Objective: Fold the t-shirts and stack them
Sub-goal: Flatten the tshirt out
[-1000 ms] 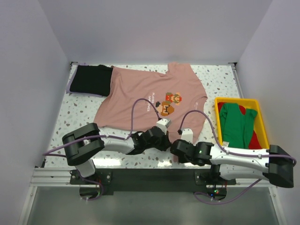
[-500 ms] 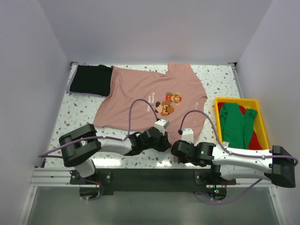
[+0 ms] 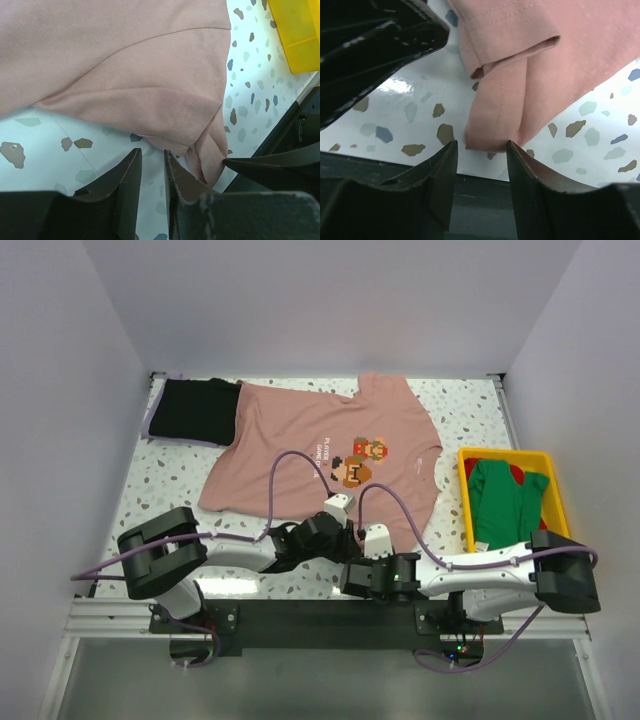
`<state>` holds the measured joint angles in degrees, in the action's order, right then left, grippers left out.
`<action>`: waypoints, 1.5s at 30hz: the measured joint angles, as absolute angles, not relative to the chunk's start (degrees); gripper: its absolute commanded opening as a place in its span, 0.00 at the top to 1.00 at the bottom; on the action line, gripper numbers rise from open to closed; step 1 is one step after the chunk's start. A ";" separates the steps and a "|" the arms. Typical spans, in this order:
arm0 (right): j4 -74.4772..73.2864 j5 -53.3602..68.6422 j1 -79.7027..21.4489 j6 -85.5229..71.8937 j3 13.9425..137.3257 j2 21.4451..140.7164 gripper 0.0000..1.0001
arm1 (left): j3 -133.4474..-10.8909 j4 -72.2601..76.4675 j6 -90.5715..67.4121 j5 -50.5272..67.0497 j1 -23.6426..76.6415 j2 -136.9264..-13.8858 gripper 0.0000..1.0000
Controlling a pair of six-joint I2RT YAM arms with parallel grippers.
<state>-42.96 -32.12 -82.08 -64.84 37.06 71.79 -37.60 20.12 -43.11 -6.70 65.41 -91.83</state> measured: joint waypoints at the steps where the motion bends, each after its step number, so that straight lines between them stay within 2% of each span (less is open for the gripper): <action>1: -43.05 -32.40 -82.08 -65.43 37.06 72.55 0.52 | -37.60 20.01 -43.20 -6.70 65.41 -91.83 0.70; 5: -43.31 -33.63 -82.08 -67.55 37.04 73.63 0.67 | -37.58 19.99 -43.72 -6.68 65.41 -91.79 0.71; 6: -43.29 -33.89 -82.08 -68.03 37.01 73.56 0.80 | -37.58 19.99 -43.81 -6.66 65.41 -91.74 0.71; 10: -43.97 -35.09 -82.06 -69.69 36.34 72.84 1.00 | -37.58 20.03 -43.86 -6.15 65.41 -91.55 0.71; 24: -60.34 -38.52 -81.69 -72.12 39.27 60.53 1.00 | -37.23 20.95 -43.24 -2.90 66.57 -91.48 0.60; 35: -69.65 -41.28 -81.12 -72.71 45.41 59.81 0.98 | -37.43 19.90 -42.89 -3.33 67.64 -92.49 0.59; 41: -70.72 -42.04 -80.53 -72.42 46.78 60.03 0.98 | -38.04 17.67 -43.38 -4.71 67.64 -92.90 0.49; 45: -70.37 -42.00 -80.49 -72.25 46.59 60.05 0.99 | -38.00 18.44 -43.92 -4.49 67.68 -93.56 0.48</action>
